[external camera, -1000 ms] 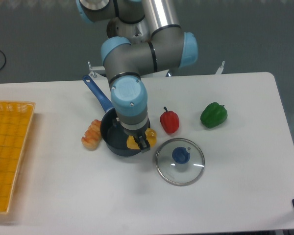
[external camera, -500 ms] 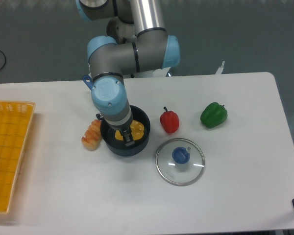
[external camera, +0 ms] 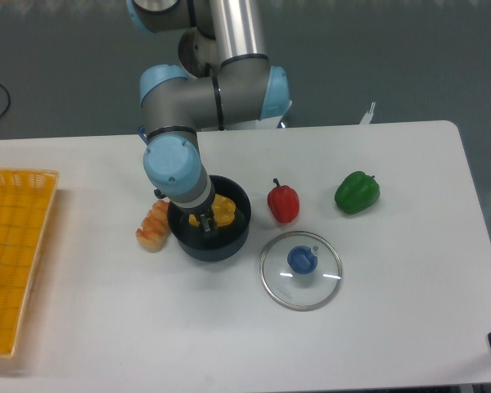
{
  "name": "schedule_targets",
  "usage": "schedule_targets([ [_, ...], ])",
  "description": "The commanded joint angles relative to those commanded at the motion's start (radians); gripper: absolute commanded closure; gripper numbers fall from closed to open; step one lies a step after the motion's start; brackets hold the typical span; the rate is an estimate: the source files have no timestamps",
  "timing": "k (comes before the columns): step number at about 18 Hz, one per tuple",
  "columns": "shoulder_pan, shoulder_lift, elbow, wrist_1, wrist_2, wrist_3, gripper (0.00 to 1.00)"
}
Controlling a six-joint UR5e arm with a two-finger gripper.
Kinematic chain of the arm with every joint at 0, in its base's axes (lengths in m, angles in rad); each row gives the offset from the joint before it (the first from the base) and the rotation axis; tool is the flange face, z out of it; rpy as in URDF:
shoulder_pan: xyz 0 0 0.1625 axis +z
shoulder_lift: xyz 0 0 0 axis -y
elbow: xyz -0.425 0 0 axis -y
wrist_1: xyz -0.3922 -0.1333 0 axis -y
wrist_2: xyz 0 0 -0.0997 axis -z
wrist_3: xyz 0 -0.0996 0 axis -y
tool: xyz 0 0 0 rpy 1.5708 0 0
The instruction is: Place the yellow pepper in the pot
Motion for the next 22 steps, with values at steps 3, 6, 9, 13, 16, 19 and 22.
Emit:
schedule_targets([
  [3, -0.002, -0.003, -0.003, 0.002, 0.002, 0.002, 0.37],
  [6, -0.011, -0.009, -0.003, 0.003, 0.014, -0.002, 0.37],
  [9, -0.014, -0.017, -0.003, 0.003, 0.018, -0.003, 0.36],
  [13, -0.025, -0.031, -0.005, 0.04, 0.018, -0.006, 0.36],
  [16, -0.026, -0.038, -0.011, 0.043, 0.02, -0.003, 0.36],
  [19, -0.026, -0.041, -0.011, 0.043, 0.02, -0.002, 0.35],
  [22, -0.026, -0.044, -0.011, 0.043, 0.021, -0.002, 0.34],
])
